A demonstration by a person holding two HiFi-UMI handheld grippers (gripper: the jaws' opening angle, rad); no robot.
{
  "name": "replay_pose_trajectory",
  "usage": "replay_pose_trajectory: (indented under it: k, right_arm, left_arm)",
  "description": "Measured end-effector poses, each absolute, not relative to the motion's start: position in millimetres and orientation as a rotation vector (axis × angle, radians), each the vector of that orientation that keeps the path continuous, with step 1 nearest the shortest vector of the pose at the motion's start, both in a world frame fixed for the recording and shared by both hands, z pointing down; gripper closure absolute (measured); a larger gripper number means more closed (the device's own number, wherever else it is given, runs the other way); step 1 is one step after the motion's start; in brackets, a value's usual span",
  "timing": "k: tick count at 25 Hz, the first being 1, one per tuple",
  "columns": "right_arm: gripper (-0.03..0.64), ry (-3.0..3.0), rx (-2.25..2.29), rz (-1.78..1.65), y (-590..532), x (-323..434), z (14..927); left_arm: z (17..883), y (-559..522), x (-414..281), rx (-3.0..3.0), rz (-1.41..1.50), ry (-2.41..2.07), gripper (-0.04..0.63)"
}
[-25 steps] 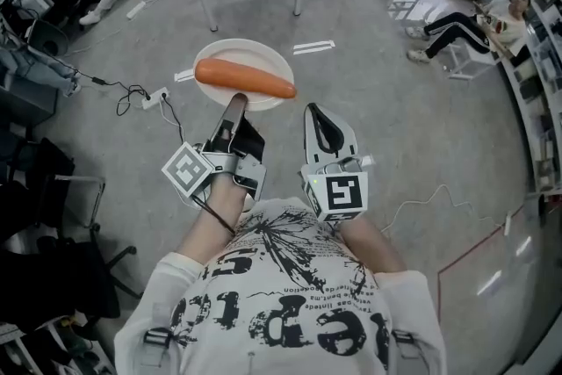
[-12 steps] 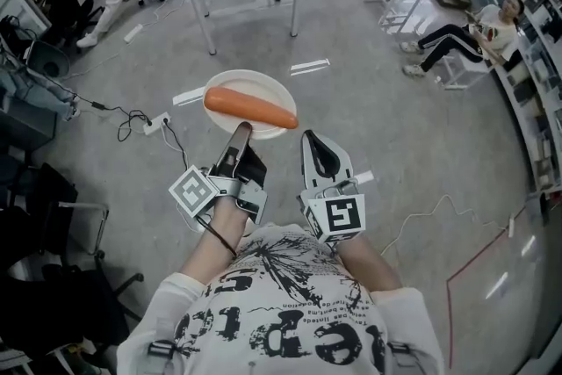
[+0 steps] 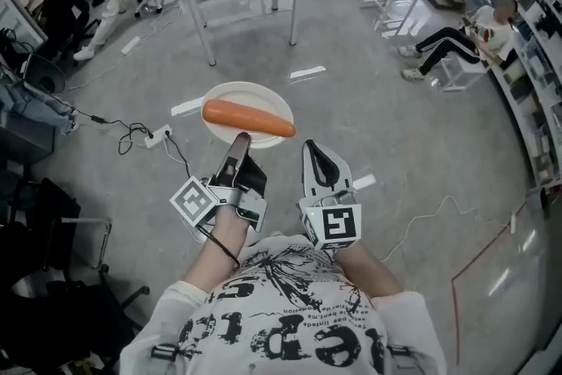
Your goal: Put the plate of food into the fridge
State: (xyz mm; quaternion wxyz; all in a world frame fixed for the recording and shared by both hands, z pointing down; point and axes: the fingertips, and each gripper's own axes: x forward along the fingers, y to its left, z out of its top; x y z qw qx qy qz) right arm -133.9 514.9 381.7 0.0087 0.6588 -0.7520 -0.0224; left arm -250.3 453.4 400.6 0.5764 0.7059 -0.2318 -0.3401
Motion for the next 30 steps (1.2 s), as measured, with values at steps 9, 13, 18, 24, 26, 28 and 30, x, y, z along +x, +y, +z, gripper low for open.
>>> replay_pose_trajectory:
  k: [9,13,18,24,26,28,30]
  right_arm:
    - [0.617,-2.31,2.095,-0.037,499.5,-118.4,398.7]
    - [0.617,-2.366,2.066,-0.03,478.3,-108.7,400.0]
    - [0.617,-2.449,2.012,-0.053,446.7,-82.6,395.6]
    - [0.617,-2.531,1.949,-0.03,390.4,-10.5,383.7]
    - [0.617,-2.552,1.932,-0.03,376.0,11.2,381.7]
    - [0.617,-2.571,1.911,-0.041,360.5,30.9,381.6]
    - [0.617,-2.58,1.891,-0.046,345.1,48.1,386.0]
  left_arm:
    - [411.9,439.3,-241.9,1.674,-0.803,-0.519,0.574]
    - [421.1,423.5,-232.5,1.661,-0.806,-0.562,0.574]
    - [418.8,398.6,-210.5,1.678,-0.834,-0.618,0.574]
    - [398.7,351.3,-145.5,1.704,-0.894,-0.668,0.572]
    - [391.6,341.7,-121.9,1.733,-0.902,-0.674,0.574]
    - [388.0,329.5,-100.6,1.738,-0.915,-0.675,0.574]
    - [390.2,315.6,-82.8,1.724,-0.923,-0.681,0.574]
